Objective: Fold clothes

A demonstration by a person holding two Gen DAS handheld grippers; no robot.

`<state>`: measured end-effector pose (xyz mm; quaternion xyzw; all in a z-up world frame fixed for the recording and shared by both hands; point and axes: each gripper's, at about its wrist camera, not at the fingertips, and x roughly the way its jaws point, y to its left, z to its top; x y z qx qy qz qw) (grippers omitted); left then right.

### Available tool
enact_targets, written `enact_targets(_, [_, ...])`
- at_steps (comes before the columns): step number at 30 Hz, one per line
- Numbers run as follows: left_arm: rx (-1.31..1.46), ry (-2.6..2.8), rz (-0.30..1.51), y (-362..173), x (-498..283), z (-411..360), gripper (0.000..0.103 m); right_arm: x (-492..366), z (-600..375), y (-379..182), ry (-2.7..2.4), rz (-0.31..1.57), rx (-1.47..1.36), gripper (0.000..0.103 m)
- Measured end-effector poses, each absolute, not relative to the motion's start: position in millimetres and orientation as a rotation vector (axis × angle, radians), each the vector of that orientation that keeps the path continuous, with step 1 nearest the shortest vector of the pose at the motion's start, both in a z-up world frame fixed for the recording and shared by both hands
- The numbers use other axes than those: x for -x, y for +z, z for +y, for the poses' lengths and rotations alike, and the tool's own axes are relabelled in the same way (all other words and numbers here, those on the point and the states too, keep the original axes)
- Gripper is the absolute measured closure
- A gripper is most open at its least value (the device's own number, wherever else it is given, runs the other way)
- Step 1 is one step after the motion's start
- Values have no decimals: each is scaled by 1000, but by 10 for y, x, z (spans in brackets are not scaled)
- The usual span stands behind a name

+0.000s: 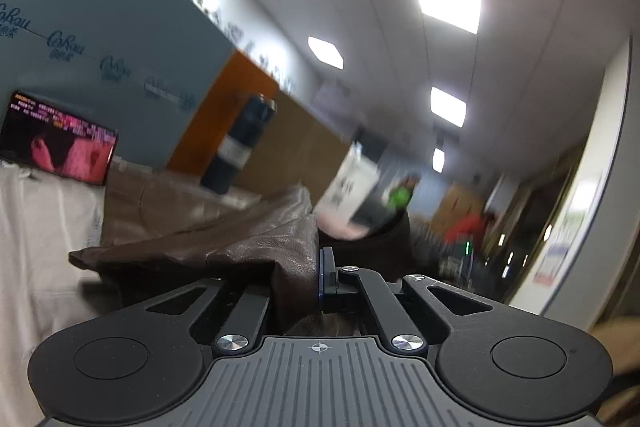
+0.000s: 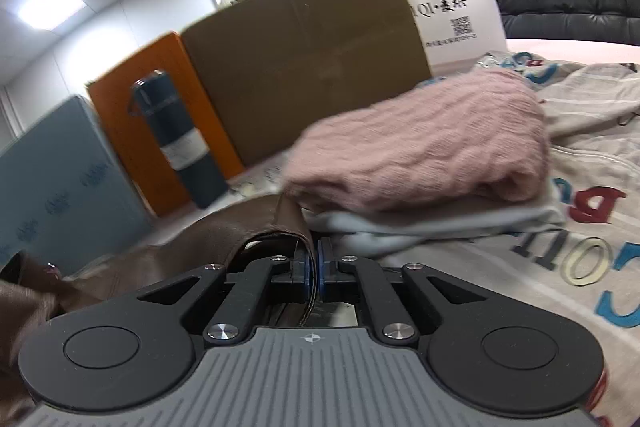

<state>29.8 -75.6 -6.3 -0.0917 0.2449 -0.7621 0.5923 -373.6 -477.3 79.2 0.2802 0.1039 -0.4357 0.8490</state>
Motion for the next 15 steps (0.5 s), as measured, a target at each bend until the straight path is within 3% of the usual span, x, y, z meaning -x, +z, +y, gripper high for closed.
enact_targets(1, [148,-1777,580,-70,-260,-718,102,3768,-4807,761,-920,219,-602,92])
enact_targets(3, [-12,-1783,598,-141,-135,-642,99,3815,-4876,727,-927,208,-621,74])
enact_targets(5, [-161,-1759,616,-232,-57,-667,97,3875,-4856,761,-964,199,-609,51])
enact_targets(7, [-264,-1732,627,-293,3,-710,89,3907,-4781,848,-985,181,-570,41])
enact_targets(8, [-280,-1724,629,-303,15,-717,85,3893,-4711,920,-994,160,-532,29])
enact_targets(10, [-244,-1717,625,-330,-22,-732,56,3842,-4516,1089,-1001,118,-442,15])
enact_targets(12, [-153,-1709,629,-326,-93,-695,32,3750,-4319,1253,-981,88,-376,13])
enact_targets(15, [-5,-1682,651,-333,-249,-609,27,3510,-4062,1420,-878,90,-366,6])
